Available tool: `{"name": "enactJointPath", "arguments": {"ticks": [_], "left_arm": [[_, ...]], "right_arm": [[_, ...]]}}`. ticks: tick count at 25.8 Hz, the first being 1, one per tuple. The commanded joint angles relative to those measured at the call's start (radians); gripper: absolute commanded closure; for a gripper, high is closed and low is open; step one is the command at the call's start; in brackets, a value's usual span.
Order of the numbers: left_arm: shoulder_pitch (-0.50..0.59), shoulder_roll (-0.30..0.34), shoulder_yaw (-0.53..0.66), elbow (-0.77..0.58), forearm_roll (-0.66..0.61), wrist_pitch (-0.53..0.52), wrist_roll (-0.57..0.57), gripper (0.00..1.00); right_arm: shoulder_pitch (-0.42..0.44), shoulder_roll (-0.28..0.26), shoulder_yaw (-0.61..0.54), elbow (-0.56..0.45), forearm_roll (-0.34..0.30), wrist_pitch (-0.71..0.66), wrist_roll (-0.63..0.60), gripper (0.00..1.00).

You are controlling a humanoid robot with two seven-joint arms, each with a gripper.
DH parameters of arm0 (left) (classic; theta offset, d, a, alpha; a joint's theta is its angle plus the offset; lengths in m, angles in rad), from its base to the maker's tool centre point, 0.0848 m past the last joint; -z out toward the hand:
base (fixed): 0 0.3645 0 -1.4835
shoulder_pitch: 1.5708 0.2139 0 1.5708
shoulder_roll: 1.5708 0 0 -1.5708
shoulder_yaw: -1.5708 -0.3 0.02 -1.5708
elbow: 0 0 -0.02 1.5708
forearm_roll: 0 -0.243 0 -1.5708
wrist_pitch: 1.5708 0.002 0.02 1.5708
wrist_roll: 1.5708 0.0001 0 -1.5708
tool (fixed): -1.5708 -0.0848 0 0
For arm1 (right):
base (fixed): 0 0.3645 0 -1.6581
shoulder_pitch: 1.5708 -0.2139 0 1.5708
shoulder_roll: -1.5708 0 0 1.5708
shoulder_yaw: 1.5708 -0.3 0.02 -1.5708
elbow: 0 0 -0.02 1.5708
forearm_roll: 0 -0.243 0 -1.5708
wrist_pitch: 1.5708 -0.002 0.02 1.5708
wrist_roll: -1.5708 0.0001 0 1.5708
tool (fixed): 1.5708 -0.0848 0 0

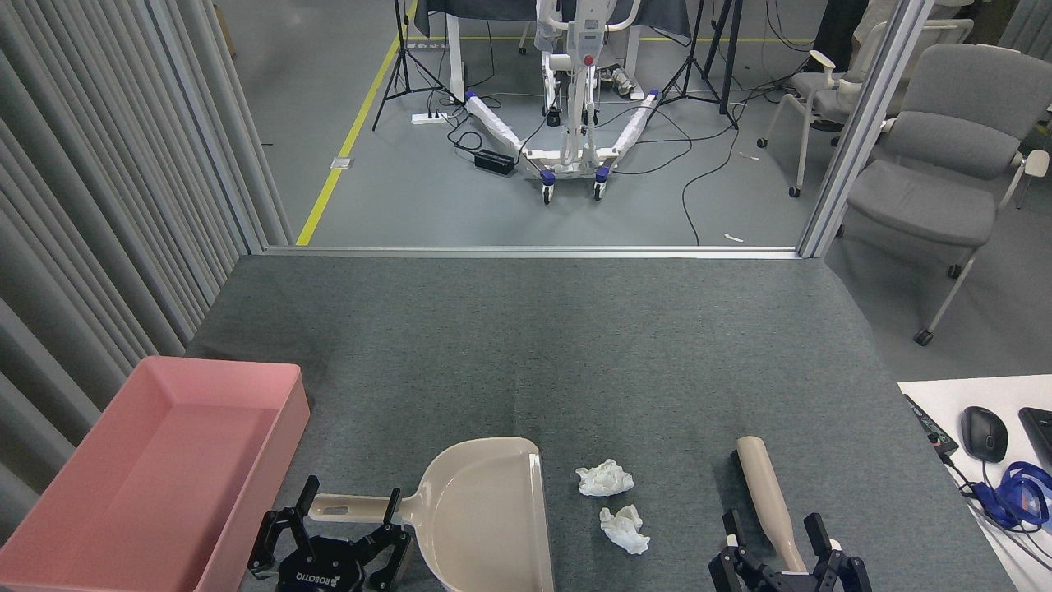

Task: Sweep and dump garbage into bin
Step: 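Close the left gripper on the beige dustpan handle and the right on the brush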

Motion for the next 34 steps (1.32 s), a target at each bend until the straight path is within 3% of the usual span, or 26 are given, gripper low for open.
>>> {"name": "enactJointPath", "arguments": {"ticks": [1, 11, 14, 19, 23, 29, 34], "left_arm": [[0.0, 0.0, 0.0, 0.0, 0.0, 0.004, -0.001, 0.01], [-0.003, -0.002, 0.003, -0.002, 0.063, -0.002, -0.015, 0.0], [-0.003, -0.002, 0.003, -0.002, 0.238, 0.003, -0.014, 0.0], [0.002, 0.0, 0.001, -0.003, 0.347, 0.009, -0.001, 0.0], [0.002, 0.002, 0.0, -0.002, 0.68, 0.015, -0.02, 0.0], [0.012, 0.008, 0.015, 0.002, 0.989, 0.015, -0.075, 0.0], [0.034, 0.014, 0.015, 0.006, 1.065, 0.013, -0.087, 0.0]], "right_arm": [[-0.002, 0.0, 0.0, 0.0, 0.0, 0.002, 0.0, 0.0], [-0.003, 0.002, 0.0, 0.0, 0.0, 0.002, 0.002, 0.0], [-0.003, 0.0, 0.0, 0.0, 0.0, 0.002, 0.002, 0.0], [-0.003, 0.0, -0.003, 0.0, 0.0, 0.002, 0.002, 0.0], [-0.002, 0.0, -0.003, 0.0, 0.0, 0.003, 0.002, 0.0], [-0.002, 0.0, -0.011, 0.0, 0.0, 0.005, 0.002, 0.0], [-0.002, -0.001, -0.012, 0.0, 0.0, 0.005, 0.002, 0.0]]}}
